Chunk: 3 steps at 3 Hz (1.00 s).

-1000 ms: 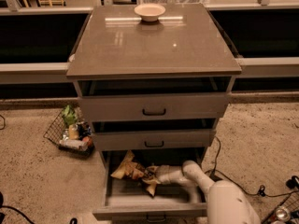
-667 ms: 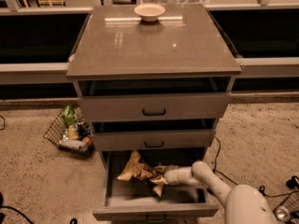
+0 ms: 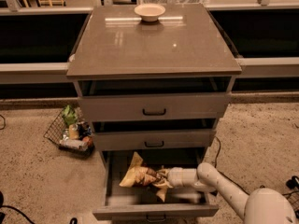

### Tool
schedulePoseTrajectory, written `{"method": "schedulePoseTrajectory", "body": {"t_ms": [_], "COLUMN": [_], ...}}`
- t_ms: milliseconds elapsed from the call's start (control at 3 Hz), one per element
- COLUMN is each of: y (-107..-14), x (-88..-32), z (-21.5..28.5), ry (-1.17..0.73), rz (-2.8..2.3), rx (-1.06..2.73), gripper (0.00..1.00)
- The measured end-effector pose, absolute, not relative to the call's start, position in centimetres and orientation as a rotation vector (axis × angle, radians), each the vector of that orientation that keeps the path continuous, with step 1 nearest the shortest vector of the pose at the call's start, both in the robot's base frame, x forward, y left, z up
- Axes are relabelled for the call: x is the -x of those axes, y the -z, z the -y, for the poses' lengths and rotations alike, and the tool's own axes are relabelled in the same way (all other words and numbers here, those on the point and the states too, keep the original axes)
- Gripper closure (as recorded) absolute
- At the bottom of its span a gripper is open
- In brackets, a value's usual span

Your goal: Pick brown chip bag from bottom drawer and place on counter

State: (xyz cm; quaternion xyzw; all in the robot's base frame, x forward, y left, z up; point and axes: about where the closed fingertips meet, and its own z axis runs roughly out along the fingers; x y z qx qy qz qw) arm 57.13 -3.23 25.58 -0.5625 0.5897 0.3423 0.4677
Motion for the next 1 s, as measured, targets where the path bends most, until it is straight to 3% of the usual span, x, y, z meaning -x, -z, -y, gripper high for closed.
{"method": "schedulePoseTrajectory", "body": {"t_ms": [1000], "y": [-38.6], "x": [-51.5], "z": [3.3], "ry": [-0.739], "rz": [-1.154], "rx": [1.555], "gripper": [1.00]}}
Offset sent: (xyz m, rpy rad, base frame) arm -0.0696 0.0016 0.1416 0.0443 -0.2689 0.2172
